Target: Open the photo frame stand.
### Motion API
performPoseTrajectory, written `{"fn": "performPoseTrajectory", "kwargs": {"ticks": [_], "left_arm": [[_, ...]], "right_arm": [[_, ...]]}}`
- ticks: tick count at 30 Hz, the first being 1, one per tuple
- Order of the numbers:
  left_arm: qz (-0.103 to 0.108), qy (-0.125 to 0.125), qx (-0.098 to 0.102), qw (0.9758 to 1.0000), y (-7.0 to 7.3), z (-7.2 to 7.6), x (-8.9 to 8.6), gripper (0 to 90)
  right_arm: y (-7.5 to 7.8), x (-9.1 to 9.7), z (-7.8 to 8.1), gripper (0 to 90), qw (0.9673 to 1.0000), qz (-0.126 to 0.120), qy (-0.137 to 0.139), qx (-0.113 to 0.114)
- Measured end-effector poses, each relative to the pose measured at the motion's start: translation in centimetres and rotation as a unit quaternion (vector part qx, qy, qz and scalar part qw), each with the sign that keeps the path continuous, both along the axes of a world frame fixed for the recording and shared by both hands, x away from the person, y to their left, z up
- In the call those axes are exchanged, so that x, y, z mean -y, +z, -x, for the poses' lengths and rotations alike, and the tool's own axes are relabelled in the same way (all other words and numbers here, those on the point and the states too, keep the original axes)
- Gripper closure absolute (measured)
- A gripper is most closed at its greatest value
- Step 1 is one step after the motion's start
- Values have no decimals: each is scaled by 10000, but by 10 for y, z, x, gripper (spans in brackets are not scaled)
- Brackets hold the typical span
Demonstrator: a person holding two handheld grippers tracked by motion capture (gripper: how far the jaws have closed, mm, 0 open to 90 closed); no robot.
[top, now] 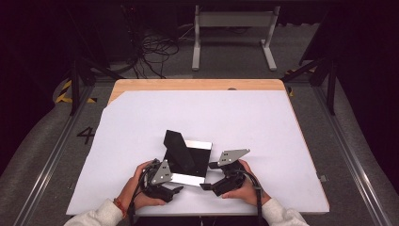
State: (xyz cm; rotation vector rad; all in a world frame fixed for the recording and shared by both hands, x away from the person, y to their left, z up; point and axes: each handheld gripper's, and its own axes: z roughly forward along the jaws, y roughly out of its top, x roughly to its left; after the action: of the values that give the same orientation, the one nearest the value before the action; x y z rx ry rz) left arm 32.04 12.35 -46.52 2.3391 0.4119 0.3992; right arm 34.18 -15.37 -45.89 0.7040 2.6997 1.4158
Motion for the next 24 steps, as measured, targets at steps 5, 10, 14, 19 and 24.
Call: {"fn": "performPoseTrajectory", "kwargs": {"ticks": [5,10,14,19,24], "left_arm": [[-98,-154,218,9996,2,2,0,285],[-39,-271,185,9995,4,0,-3,333],[-69,-323,167,9993,5,0,-4,346],[0,-439,203,9988,8,-3,-6,379],[-24,-446,178,9988,9,-4,-5,385]], "right_arm": [[3,-1,0,154,10000,-14,-28,46],[3,-2,1,172,9999,52,-20,143],[5,-6,5,175,9993,205,6,321],[8,-9,13,175,9941,646,56,870],[10,-10,18,146,9859,976,54,1359]]}}
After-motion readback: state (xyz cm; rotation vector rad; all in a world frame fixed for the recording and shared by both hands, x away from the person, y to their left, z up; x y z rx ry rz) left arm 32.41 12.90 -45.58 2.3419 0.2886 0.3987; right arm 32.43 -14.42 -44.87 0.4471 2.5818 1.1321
